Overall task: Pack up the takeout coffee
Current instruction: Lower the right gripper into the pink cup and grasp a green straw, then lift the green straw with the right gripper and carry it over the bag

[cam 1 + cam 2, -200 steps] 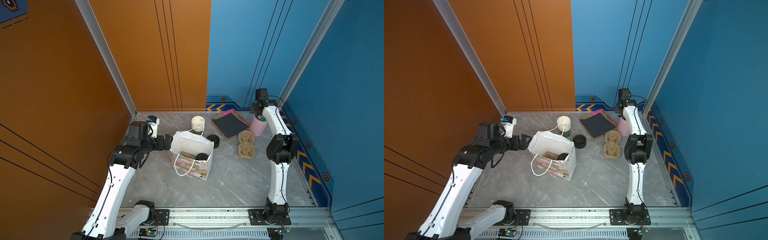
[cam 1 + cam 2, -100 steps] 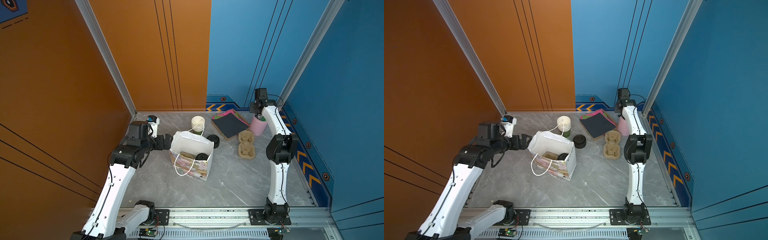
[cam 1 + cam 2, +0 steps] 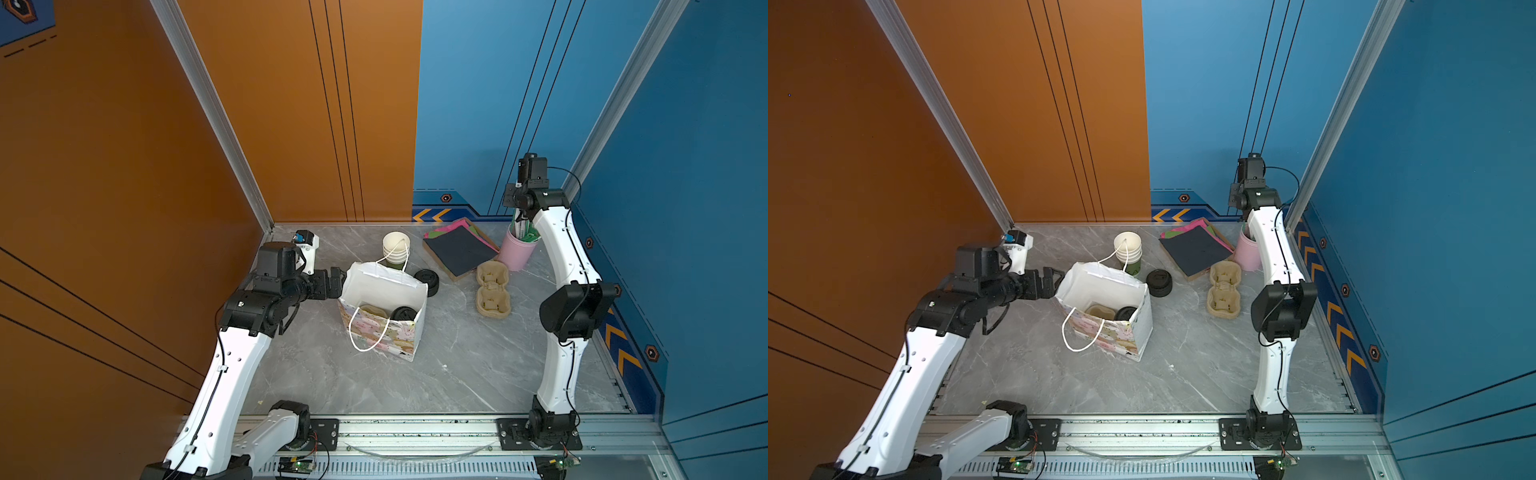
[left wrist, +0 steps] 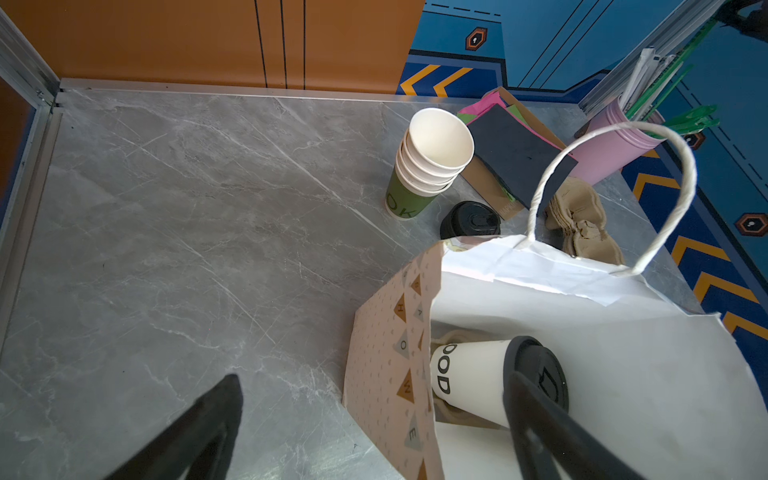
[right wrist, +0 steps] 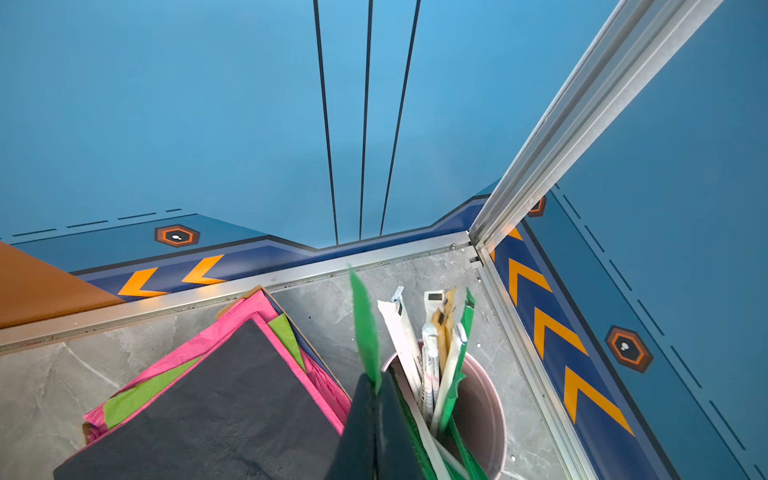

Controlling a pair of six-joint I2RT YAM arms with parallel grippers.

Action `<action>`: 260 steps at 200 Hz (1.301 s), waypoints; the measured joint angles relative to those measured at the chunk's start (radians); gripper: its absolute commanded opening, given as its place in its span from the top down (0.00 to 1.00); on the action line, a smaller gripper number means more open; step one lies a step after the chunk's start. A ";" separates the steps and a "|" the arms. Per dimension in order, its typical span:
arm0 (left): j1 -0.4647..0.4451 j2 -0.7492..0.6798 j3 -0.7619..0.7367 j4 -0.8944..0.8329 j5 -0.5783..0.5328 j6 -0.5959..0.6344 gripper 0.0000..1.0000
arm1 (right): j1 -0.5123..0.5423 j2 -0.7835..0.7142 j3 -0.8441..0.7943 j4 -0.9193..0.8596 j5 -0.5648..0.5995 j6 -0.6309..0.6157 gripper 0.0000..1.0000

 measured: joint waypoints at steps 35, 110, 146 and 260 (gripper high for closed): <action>0.000 0.002 0.000 0.012 0.006 0.000 0.02 | 0.001 -0.008 0.000 0.000 0.000 -0.010 1.00; 0.000 0.006 0.000 0.016 0.006 -0.008 0.02 | 0.087 -0.249 -0.075 0.048 -0.003 -0.044 1.00; 0.000 0.006 0.000 0.016 0.006 -0.010 0.02 | 0.164 -0.440 -0.163 0.109 -0.066 -0.045 1.00; 0.000 0.007 0.000 0.017 0.006 -0.015 0.02 | 0.671 -0.700 -0.385 0.180 -0.392 -0.043 1.00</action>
